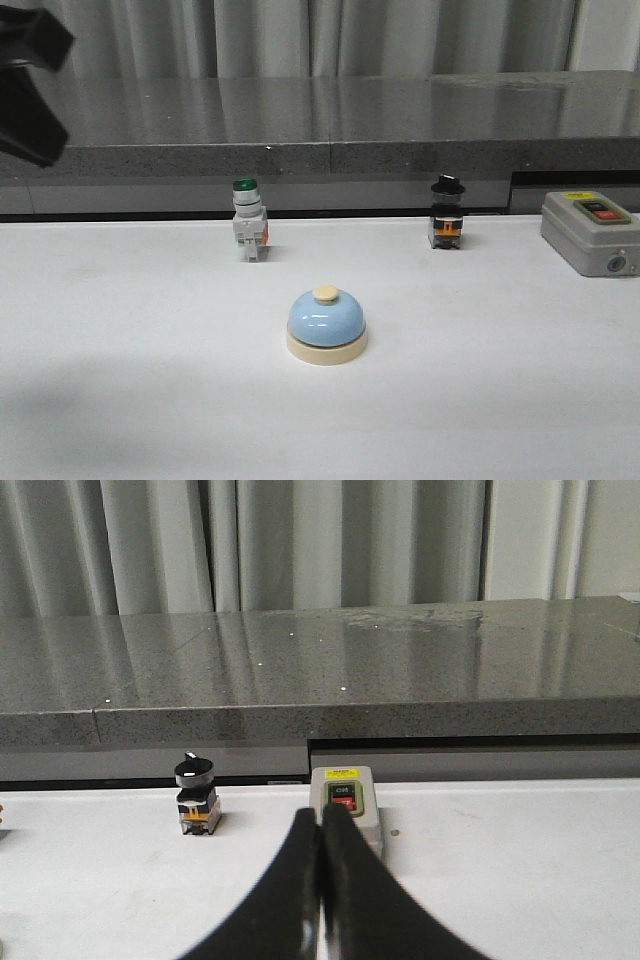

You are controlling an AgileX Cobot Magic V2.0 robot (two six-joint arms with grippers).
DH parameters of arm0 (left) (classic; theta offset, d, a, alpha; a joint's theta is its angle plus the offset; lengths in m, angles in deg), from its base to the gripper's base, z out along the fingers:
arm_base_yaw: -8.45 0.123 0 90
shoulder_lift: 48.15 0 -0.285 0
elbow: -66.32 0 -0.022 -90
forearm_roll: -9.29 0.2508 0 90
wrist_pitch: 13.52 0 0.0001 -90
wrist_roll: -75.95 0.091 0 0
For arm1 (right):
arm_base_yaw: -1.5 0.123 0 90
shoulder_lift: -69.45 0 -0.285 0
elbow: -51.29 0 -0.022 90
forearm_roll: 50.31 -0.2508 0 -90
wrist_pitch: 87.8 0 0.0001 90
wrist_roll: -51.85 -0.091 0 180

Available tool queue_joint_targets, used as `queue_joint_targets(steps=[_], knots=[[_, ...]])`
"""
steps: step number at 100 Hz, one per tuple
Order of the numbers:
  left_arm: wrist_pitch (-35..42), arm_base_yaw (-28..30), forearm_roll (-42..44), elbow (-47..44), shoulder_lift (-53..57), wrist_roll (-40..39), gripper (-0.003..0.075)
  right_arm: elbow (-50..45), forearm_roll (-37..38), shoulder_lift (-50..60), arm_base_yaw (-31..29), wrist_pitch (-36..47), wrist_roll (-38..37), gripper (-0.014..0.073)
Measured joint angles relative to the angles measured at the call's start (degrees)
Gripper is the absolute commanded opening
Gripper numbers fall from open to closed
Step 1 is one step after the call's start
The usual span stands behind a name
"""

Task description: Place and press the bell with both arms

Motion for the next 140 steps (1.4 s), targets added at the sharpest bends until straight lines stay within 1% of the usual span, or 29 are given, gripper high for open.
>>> queue_joint_targets(steps=[12, 26, 57, 72, 81, 93, 118, 127, 140], knots=[[0.23, 3.86, -0.63, -4.91, 7.19, 0.00, -0.0020, 0.00, 0.00, 0.00, 0.00, 0.00, 0.00, -0.0060], [0.59, 6.69, -0.86, -9.95, 15.32, 0.00, -0.0020, 0.00, 0.00, 0.00, 0.00, 0.00, 0.00, -0.0060], [1.10, 9.26, -0.29, -19.53, 31.84, 0.00, -0.0020, 0.00, 0.00, 0.00, 0.00, 0.00, 0.00, -0.0060], [2.39, 9.76, 1.23, -24.39, 37.34, 0.00, -0.0020, 0.00, 0.00, 0.00, 0.00, 0.00, 0.00, -0.0060], [4.74, 9.80, 1.75, -27.35, 39.93, 0.00, -0.0020, 0.00, 0.00, 0.00, 0.00, 0.00, 0.00, -0.0060], [9.71, 9.80, 1.75, -32.30, 42.68, 0.00, -0.0020, 0.00, 0.00, 0.00, 0.00, 0.00, 0.00, -0.0060], [24.03, 10.29, 1.75, -41.55, 47.08, 0.00, -0.0020, 0.00, 0.00, 0.00, 0.00, 0.00, 0.00, -0.0060], [25.17, 11.67, 1.93, -44.08, 49.64, 0.00, -0.0020, 0.00, 0.00, 0.00, 0.00, 0.00, 0.00, -0.0060], [25.22, 14.55, 2.70, -44.33, 54.96, 0.00, -0.0020, 0.00, 0.00, 0.00, 0.00, 0.00, 0.00, -0.0060]])
